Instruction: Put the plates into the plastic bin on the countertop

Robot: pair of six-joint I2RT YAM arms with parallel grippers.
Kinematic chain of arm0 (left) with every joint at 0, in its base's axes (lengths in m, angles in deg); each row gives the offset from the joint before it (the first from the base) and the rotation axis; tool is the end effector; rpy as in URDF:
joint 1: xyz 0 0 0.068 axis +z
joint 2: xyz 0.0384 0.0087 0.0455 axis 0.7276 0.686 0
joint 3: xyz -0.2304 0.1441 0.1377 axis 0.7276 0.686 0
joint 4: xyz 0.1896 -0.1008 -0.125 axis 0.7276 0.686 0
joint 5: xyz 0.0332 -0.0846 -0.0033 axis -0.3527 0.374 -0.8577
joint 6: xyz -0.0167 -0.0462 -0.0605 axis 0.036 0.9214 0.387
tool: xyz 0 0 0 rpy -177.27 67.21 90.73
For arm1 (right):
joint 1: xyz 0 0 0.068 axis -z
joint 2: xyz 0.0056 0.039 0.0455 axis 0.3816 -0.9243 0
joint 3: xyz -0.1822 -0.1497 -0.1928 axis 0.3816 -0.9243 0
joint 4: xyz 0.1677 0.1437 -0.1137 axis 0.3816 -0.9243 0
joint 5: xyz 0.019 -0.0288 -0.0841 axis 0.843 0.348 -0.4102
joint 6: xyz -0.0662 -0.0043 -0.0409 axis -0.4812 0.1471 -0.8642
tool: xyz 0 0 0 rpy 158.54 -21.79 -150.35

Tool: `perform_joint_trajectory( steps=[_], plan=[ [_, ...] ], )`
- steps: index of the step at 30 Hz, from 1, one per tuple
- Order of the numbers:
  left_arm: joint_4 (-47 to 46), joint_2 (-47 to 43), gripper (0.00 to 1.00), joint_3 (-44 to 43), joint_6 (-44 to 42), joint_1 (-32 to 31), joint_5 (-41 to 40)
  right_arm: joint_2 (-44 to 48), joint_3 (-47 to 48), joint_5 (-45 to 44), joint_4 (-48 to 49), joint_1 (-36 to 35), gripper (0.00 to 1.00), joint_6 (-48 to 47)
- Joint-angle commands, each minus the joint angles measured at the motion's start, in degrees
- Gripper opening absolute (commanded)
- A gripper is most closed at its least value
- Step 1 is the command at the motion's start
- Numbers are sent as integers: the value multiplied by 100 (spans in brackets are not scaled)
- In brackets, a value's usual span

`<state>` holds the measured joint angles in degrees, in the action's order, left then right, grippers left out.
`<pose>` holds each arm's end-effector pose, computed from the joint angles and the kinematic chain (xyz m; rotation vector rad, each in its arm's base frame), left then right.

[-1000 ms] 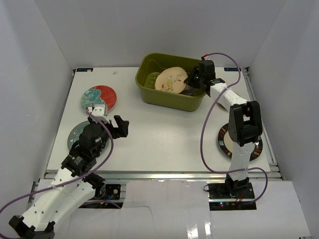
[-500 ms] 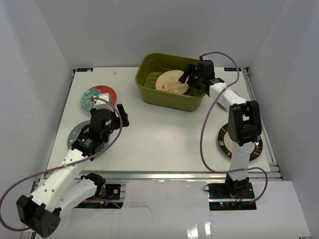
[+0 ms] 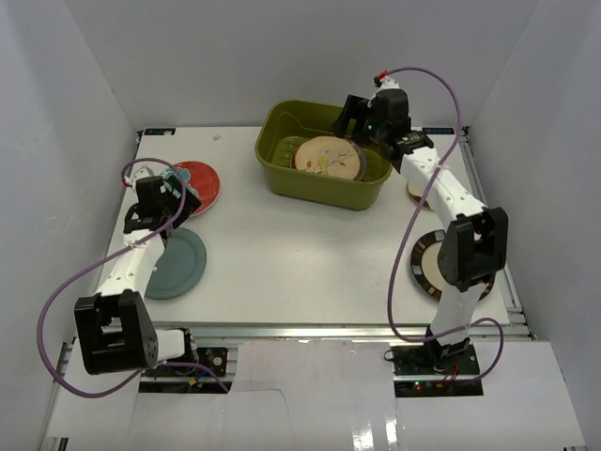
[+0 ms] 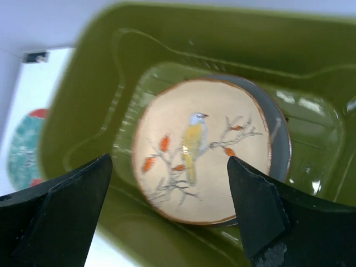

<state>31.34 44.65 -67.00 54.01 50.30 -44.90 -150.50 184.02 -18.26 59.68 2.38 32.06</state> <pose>0.2723 0.0216 0.2678 -0.7589 2.1436 -0.2033 0.4605 0.1686 0.3630 0.0805 1.9727 0.5256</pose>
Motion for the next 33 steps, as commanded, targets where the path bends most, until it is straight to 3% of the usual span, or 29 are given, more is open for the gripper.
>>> perform_joint_trajectory(
  steps=[1, 4, 8, 13, 22, 33],
  plan=[
    [-515, 91, 95, -202, 442, 507, 363, 1046, -273, -127, 193, -139, 90, -268],
    [-778, 592, 92, -325, 592, 999, 714, 2030, -1546, 347, 1045, -296, 90, 58],
    [-920, 1295, 88, -649, 645, 1545, 1110, 3382, -3164, 270, 2092, -1008, 91, 59],
    [-1209, 2138, 80, -862, 584, 2011, 1672, 4053, -4447, 234, 2603, -1747, 95, 111],
    [-1447, 3194, 75, -1608, 381, 2249, 2385, 4669, -5179, 322, 2656, -2055, 99, 111],
    [-1860, 4038, 47, -1741, 583, 2249, 2570, 4731, -5470, 463, 2797, -2108, 100, 252]
  ],
)
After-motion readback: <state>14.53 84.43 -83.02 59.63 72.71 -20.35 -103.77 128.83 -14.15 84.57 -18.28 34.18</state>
